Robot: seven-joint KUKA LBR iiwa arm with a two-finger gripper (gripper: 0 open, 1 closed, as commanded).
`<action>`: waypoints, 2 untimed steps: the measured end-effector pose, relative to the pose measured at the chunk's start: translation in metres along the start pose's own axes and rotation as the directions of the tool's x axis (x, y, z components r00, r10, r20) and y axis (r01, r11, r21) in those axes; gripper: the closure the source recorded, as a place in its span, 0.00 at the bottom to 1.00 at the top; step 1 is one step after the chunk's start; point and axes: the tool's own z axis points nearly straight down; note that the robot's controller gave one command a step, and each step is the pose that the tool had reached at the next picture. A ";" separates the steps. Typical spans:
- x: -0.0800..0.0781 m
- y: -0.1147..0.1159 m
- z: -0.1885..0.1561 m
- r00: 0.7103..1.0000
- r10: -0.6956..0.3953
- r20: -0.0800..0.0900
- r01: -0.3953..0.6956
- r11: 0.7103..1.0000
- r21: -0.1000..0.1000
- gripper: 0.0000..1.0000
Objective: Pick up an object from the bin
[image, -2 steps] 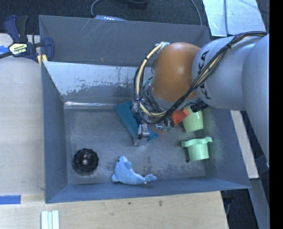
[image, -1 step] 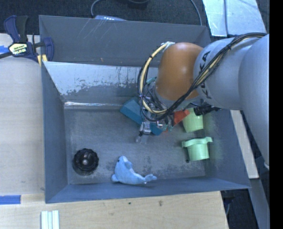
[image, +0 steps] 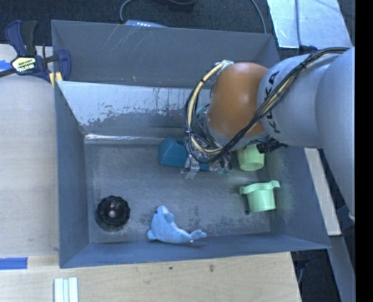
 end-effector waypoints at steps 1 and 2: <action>0.000 0.000 0.000 1.000 0.001 0.000 -0.001 1.000 0.000 1.00; 0.000 0.000 0.000 1.000 0.001 0.000 -0.001 1.000 0.000 1.00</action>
Offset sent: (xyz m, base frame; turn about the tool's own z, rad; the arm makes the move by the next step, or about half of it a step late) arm 0.0000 0.0000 0.0000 0.0000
